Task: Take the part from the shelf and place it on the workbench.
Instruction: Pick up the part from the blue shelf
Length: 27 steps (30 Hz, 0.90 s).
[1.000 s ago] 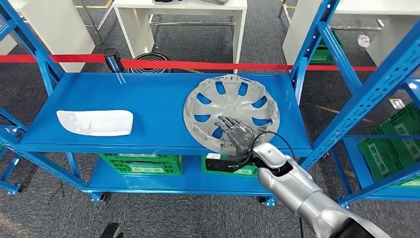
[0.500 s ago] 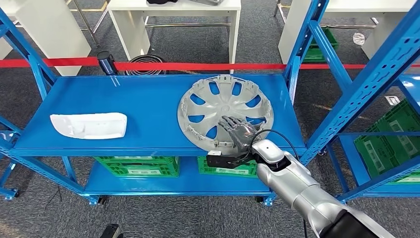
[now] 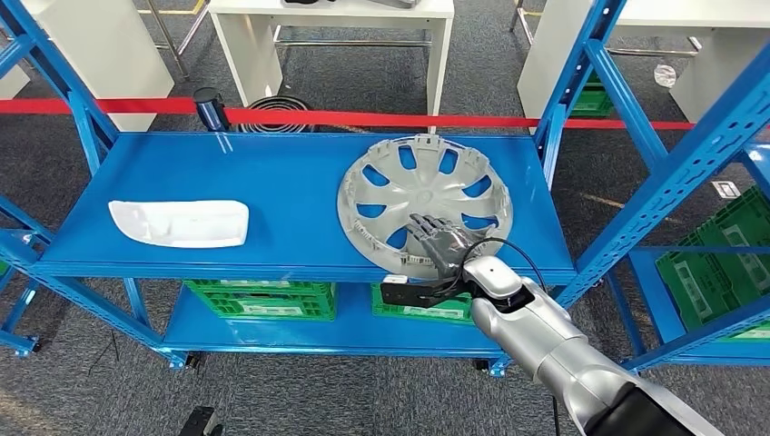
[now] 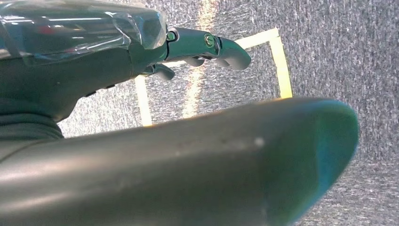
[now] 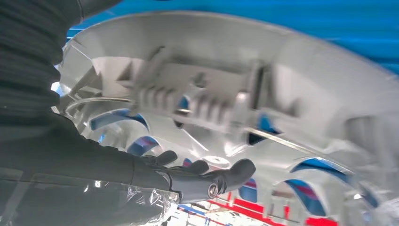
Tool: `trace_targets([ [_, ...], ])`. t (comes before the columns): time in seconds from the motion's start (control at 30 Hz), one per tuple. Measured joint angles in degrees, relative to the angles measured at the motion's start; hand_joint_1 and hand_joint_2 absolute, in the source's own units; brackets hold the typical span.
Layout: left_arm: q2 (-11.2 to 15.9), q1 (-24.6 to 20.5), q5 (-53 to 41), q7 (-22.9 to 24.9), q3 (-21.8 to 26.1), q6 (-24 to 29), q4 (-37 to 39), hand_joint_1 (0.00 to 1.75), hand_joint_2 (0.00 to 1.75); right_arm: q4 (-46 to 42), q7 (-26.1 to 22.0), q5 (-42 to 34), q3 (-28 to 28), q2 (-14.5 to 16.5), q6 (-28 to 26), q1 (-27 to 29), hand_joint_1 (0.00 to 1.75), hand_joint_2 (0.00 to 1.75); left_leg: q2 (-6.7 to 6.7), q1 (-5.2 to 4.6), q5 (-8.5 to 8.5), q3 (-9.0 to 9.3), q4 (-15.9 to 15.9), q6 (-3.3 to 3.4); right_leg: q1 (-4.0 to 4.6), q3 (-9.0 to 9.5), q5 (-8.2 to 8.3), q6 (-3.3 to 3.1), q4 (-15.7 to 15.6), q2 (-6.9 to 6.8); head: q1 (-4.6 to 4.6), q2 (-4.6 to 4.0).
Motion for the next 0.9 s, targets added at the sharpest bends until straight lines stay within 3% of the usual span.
trace_targets([
  [0.13,0.14,-0.03,0.10,-0.02,0.00,0.08,0.01,0.00,0.00,0.35,-0.02,0.09,-0.02,0.04,0.82,-0.18,0.00,1.75,0.05,0.23,-0.61,-0.56,0.73,-1.27,-0.05,0.47,0.50,-1.31,-0.84,0.03,-0.05,0.00],
  [0.17,0.19,-0.06,0.18,-0.05,0.00,0.11,0.01,0.00,0.00,0.48,-0.03,0.14,-0.02,0.08,0.96,-0.25,0.00,1.75,0.09,0.35,-1.70,-1.33,2.38,-1.63,-0.21,0.56,0.58,-1.60,-0.96,0.03,-0.09,0.00],
  [0.23,0.30,-0.11,0.45,-0.12,0.00,0.24,0.01,0.00,0.00,0.85,-0.04,0.23,-0.03,0.16,1.07,-0.31,0.14,1.75,0.16,0.59,-5.29,-4.54,9.47,-2.21,-0.31,0.61,0.59,-1.90,-0.99,0.04,-0.15,0.00],
  [0.3,0.39,-0.12,0.68,-0.16,0.00,0.34,0.01,0.00,0.00,1.44,-0.06,0.29,-0.03,0.18,1.18,-0.28,0.90,1.75,0.23,0.78,-7.69,-7.96,16.58,-2.54,-0.27,0.60,0.58,-1.95,-0.96,0.05,-0.14,0.00],
  [0.33,0.43,-0.12,0.72,-0.16,0.00,0.36,0.01,0.00,0.00,1.76,-0.12,0.29,-0.04,0.17,1.19,-0.27,1.27,1.75,0.27,0.84,-7.36,-8.41,17.36,-2.60,-0.27,0.64,0.57,-1.94,-0.95,0.05,-0.15,0.00],
  [0.37,0.48,-0.13,0.74,-0.16,0.00,0.36,0.01,0.00,0.00,2.07,-0.21,0.26,-0.07,0.17,1.14,-0.31,1.62,1.75,0.30,0.89,-5.82,-7.46,15.31,-2.57,-0.27,0.73,0.56,-1.92,-0.95,0.07,-0.14,0.00],
  [0.4,0.55,-0.16,0.76,-0.17,0.00,0.37,0.01,0.00,0.00,2.32,-0.32,0.22,-0.11,0.18,1.07,-0.37,1.71,1.75,0.32,0.92,-3.67,-5.56,11.43,-2.49,-0.27,0.85,0.54,-1.90,-0.94,0.10,-0.15,0.00],
  [0.47,0.69,-0.28,0.78,-0.21,0.01,0.37,0.01,0.00,0.00,2.73,-0.52,0.15,-0.24,0.20,0.85,-0.62,1.71,1.75,0.28,0.81,-0.68,-1.45,3.32,-2.14,-0.08,0.86,0.52,-1.76,-0.91,0.20,-0.11,0.00],
  [0.53,0.78,-0.35,0.80,-0.26,0.02,0.38,0.01,0.00,0.00,3.15,-0.85,0.12,-0.39,0.15,0.57,-0.91,1.70,1.75,0.28,0.55,-0.37,0.03,0.37,-1.68,0.18,0.54,0.63,-1.38,-0.91,0.30,-0.08,0.00],
  [0.6,0.84,-0.37,0.91,-0.29,0.02,0.37,-0.01,0.00,0.00,3.56,-1.22,0.07,-0.49,0.05,0.28,-1.03,1.67,1.75,0.40,0.53,-0.24,0.17,-0.01,-0.98,0.22,0.30,0.72,-0.84,-0.96,0.41,-0.08,0.00],
  [0.67,0.88,-0.48,1.07,-0.33,0.02,0.36,-0.03,0.00,0.00,3.93,-1.50,-0.06,-0.57,-0.10,0.03,-1.13,1.61,1.75,0.61,0.74,0.19,0.42,-0.61,-0.12,0.21,-0.77,-0.49,-0.64,1.10,0.39,0.07,0.00],
  [0.77,0.91,-0.56,1.23,-0.37,0.02,0.39,-0.03,0.00,0.00,4.59,-1.82,-0.30,-0.62,-0.31,-0.33,-1.33,1.51,1.75,0.97,0.76,0.65,0.19,-0.89,0.55,0.14,-5.93,-5.36,-1.00,12.17,0.31,0.28,0.00],
  [0.8,0.91,-0.56,1.29,-0.39,0.02,0.41,-0.03,0.00,0.00,4.80,-1.86,-0.37,-0.64,-0.34,-0.41,-1.37,1.52,1.75,1.02,0.74,0.73,0.08,-0.88,0.59,0.11,-7.32,-6.44,-0.89,15.37,0.29,0.28,0.00],
  [0.83,0.91,-0.56,1.37,-0.42,0.02,0.43,-0.03,0.00,0.00,5.00,-1.89,-0.48,-0.68,-0.34,-0.48,-1.46,1.53,1.75,1.01,0.73,0.80,0.01,-0.85,0.56,0.06,-7.65,-6.68,-0.59,16.55,0.27,0.30,0.00],
  [0.87,0.90,-0.56,1.48,-0.44,0.02,0.44,-0.03,0.00,0.00,5.15,-1.93,-0.58,-0.72,-0.34,-0.52,-1.60,1.55,1.75,0.95,0.74,0.86,-0.01,-0.79,0.50,-0.04,-6.69,-5.98,-0.15,15.17,0.23,0.30,0.00],
  [0.9,0.87,-0.56,1.58,-0.47,0.02,0.45,-0.04,0.00,0.00,5.25,-2.04,-0.68,-0.75,-0.34,-0.59,-1.76,1.58,1.75,0.85,0.75,0.89,-0.01,-0.68,0.39,-0.17,-4.52,-4.59,0.30,11.43,0.17,0.30,0.00],
])
